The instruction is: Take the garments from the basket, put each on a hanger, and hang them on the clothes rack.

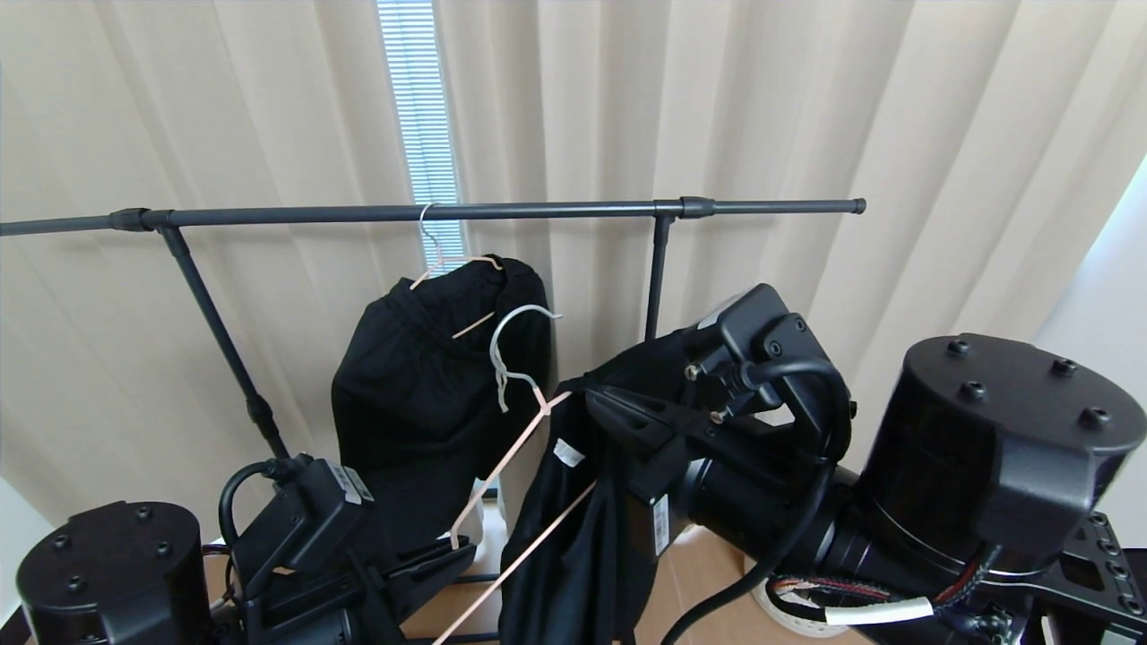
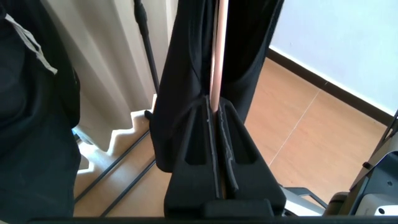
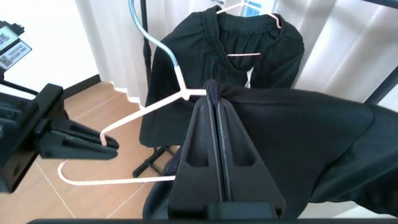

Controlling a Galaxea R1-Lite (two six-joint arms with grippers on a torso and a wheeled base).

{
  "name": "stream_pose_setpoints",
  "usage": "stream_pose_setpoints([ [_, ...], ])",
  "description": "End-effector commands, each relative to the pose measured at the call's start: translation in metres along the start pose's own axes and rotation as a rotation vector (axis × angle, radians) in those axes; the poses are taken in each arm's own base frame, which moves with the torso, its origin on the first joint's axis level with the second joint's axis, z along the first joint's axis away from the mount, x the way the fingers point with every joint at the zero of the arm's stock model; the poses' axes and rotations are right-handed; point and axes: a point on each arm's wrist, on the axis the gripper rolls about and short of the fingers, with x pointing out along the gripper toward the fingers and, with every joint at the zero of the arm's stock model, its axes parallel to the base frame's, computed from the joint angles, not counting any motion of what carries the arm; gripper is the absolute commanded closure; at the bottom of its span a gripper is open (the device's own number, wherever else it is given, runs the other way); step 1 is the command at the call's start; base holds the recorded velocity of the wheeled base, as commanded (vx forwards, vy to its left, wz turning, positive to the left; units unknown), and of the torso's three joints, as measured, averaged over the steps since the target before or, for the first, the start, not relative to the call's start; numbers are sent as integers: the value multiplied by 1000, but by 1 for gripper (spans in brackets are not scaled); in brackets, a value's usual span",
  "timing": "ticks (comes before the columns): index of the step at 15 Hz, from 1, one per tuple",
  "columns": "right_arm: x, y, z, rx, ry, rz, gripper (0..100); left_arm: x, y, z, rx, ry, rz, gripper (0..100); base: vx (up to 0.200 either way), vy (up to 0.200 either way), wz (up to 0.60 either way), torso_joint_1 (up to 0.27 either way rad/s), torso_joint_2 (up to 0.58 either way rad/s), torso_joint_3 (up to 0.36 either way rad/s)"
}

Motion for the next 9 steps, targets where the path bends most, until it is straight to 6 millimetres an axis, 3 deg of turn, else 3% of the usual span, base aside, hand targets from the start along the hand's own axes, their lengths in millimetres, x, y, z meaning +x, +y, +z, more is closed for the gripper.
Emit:
stream_pose_setpoints([
  [1,5,11,-4,3,11,12,100,0,-2,0,2,0,-9,100,0,0,0,0,0,0],
  [9,13,10,-5,14,9,-43,100,-1,-4,0,8,-17,-16,100,0,0,0,0,0,0],
])
